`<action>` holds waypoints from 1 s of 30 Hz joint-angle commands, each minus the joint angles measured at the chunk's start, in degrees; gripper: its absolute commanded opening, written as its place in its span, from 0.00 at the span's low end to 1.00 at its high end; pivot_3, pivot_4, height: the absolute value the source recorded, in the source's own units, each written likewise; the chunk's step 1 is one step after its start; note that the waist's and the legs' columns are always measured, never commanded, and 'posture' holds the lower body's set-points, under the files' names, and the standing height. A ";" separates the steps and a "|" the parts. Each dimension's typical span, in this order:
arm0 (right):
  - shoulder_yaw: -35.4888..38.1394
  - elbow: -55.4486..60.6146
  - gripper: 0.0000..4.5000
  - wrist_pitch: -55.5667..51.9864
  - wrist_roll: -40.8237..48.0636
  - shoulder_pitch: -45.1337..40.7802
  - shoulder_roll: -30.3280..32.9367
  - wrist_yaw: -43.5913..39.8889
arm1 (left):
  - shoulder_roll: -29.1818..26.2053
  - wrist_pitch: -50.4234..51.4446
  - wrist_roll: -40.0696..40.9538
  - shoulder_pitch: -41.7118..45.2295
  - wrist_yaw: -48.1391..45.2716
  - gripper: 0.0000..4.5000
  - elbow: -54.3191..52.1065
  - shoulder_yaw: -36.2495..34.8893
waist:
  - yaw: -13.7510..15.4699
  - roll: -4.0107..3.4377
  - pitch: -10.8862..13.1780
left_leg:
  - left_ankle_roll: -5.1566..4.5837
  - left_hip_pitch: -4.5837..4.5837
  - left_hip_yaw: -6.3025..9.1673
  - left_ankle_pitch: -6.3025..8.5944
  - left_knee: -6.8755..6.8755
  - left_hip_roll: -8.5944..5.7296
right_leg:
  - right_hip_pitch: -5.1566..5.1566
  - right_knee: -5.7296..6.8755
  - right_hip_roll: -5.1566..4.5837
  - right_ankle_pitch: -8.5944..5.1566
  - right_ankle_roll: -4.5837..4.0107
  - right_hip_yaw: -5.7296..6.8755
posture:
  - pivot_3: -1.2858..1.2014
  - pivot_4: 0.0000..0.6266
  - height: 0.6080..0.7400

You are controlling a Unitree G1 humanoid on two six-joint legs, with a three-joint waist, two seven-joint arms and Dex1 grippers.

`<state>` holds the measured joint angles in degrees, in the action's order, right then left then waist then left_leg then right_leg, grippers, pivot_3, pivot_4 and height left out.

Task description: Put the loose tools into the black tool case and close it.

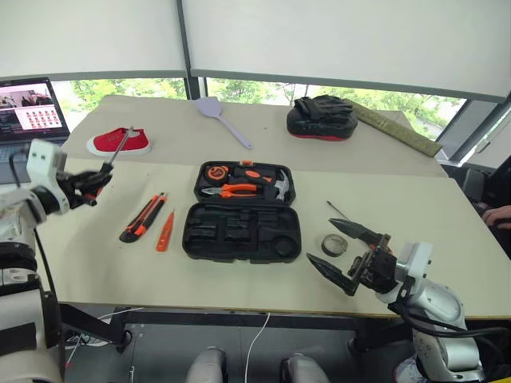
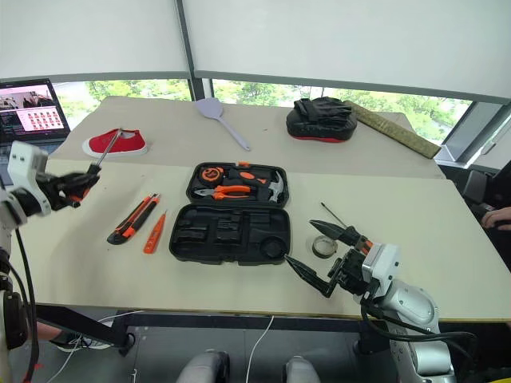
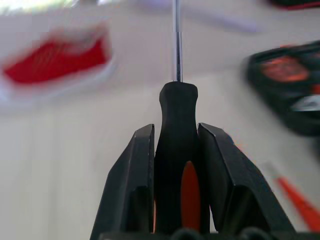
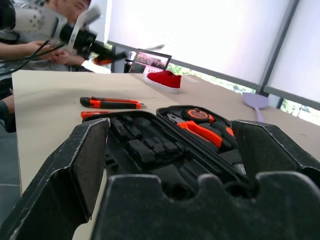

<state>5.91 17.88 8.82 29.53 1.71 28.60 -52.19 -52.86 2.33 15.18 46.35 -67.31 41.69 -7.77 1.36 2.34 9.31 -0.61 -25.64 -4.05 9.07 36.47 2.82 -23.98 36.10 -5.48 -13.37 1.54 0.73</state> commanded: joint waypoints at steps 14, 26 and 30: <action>4.21 -0.24 1.00 -9.83 3.35 -2.74 7.26 -2.76 | 15.58 -25.06 -27.58 9.02 4.06 0.20 1.64 25.22 | -0.92 -0.11 -0.06 | -0.17 -0.21 -0.05 0.03 0.40 0.08 | -0.16 0.21 0.31 0.08 0.09 -0.22 | 0.52 0.24 1.00; 5.34 2.34 1.00 -10.77 3.27 -0.78 6.27 -0.36 | 18.82 -27.20 -29.83 9.75 7.44 0.31 7.20 25.90 | -0.58 -0.11 -0.06 | -0.17 -0.27 -0.04 0.02 0.51 0.06 | -0.14 0.19 0.25 0.13 0.16 -0.18 | 0.52 0.24 1.00; 5.57 2.74 1.00 -10.95 3.89 -0.50 6.15 -0.24 | 20.96 -30.06 -23.86 9.00 6.23 0.63 6.88 22.11 | -0.33 -0.12 -0.07 | -0.17 -0.25 -0.03 0.02 0.56 0.05 | -0.08 0.20 0.22 0.13 0.18 -0.17 | 0.52 0.24 1.00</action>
<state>9.81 18.31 -1.84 31.93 1.07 34.89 -52.61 -33.21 -25.73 -13.12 54.92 -60.87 49.07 17.35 1.03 2.22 9.24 -0.79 -25.90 -4.08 9.09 37.04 2.86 -24.07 36.31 -5.26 -13.24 1.72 0.56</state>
